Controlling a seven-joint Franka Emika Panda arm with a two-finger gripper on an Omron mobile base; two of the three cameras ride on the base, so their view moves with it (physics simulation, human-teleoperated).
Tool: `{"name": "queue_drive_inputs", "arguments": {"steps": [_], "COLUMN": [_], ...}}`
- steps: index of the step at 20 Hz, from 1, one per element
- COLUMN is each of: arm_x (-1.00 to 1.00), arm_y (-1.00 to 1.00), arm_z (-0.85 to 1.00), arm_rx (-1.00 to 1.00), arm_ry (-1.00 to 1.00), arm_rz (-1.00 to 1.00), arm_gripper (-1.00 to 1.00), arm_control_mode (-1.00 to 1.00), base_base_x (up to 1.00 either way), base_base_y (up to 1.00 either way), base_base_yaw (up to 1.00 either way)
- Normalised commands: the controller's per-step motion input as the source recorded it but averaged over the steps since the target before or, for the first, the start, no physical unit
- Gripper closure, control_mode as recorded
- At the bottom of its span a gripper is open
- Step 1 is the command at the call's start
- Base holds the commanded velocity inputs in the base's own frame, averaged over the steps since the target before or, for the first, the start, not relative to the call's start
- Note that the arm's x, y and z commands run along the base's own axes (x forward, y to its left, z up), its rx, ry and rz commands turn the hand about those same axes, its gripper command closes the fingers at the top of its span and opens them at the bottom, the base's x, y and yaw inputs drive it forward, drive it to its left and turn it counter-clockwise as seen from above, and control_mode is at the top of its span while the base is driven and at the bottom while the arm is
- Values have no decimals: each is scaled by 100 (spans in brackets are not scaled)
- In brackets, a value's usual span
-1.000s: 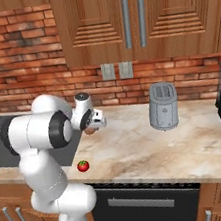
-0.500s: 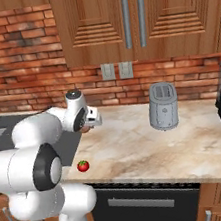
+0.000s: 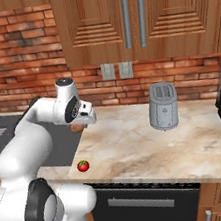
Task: Place the pan on the rear left burner on the stove. Then place the tomato and the onion in the pan and turn on the rear left burner.
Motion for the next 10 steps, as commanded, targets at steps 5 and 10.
{"name": "queue_drive_inputs", "arguments": {"steps": [5,10], "arm_x": [-68,-57], "arm_y": [-2,-11], "arm_z": [25,10], "arm_rx": [-1,-1], "arm_ry": [12,11], "arm_rz": [0,0], "arm_gripper": [100,100], "arm_control_mode": [-100,-100], "base_base_x": [0,0], "base_base_y": [0,0], "base_base_yaw": [0,0]}}
